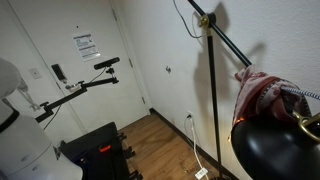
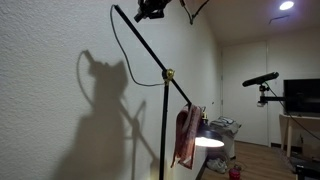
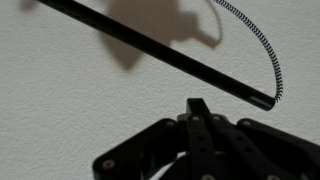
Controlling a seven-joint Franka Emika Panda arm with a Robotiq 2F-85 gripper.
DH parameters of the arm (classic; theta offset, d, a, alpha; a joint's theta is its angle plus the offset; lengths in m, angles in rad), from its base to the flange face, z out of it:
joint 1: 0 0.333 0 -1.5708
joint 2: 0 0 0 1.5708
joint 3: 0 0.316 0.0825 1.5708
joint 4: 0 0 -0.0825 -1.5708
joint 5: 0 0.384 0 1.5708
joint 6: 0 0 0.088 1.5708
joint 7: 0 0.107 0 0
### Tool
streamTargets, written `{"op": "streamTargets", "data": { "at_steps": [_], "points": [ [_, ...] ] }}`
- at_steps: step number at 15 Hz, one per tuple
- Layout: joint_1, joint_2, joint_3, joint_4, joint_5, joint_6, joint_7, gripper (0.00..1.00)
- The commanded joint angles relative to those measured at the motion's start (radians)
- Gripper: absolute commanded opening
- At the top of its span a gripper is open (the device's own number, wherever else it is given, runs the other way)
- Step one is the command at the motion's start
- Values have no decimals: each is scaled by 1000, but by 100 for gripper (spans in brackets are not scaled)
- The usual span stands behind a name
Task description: Move the lamp upwards
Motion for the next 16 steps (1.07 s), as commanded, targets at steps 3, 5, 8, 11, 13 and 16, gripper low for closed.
{"op": "streamTargets", "data": {
  "at_steps": [3, 5, 8, 11, 13, 16],
  "points": [
    [9, 48, 6, 25, 7, 17, -2, 0],
    [15, 62, 7, 25, 7, 17, -6, 0],
    [21, 65, 8, 22, 3, 21, -8, 0],
    [28, 66, 6, 19, 18, 17, -21, 0],
    [29, 63, 5, 17, 20, 13, -21, 0],
    [23, 58, 7, 15, 8, -1, -1, 0]
  ]
}}
